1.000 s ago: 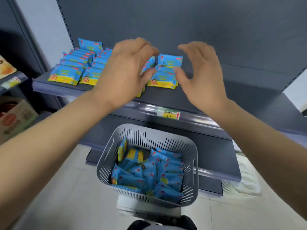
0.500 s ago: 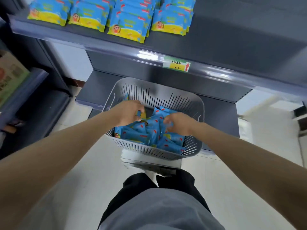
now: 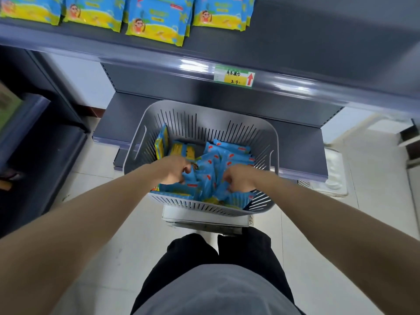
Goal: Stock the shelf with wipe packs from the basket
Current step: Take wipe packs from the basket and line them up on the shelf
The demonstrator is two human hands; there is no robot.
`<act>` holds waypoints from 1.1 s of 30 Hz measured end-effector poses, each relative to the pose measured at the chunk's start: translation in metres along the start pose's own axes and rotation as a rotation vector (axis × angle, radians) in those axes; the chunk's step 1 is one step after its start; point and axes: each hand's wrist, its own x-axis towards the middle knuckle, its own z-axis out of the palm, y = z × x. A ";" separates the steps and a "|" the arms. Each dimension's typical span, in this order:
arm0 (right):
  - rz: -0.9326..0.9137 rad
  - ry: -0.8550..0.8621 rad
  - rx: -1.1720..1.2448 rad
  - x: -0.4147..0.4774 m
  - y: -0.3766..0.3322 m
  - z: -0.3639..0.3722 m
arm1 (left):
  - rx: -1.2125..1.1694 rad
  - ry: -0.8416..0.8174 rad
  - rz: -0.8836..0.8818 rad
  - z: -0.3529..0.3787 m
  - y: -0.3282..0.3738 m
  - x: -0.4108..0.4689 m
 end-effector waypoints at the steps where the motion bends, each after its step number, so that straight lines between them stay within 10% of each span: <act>1: -0.005 0.029 0.029 -0.004 0.004 -0.009 | -0.005 -0.018 -0.016 0.001 -0.002 0.002; 17: 0.131 0.419 0.894 -0.007 0.032 -0.066 | 0.231 -0.260 -0.016 0.003 0.003 0.028; 33: 0.233 0.315 0.623 0.039 0.020 -0.029 | 0.076 -0.127 -0.039 -0.027 -0.007 0.011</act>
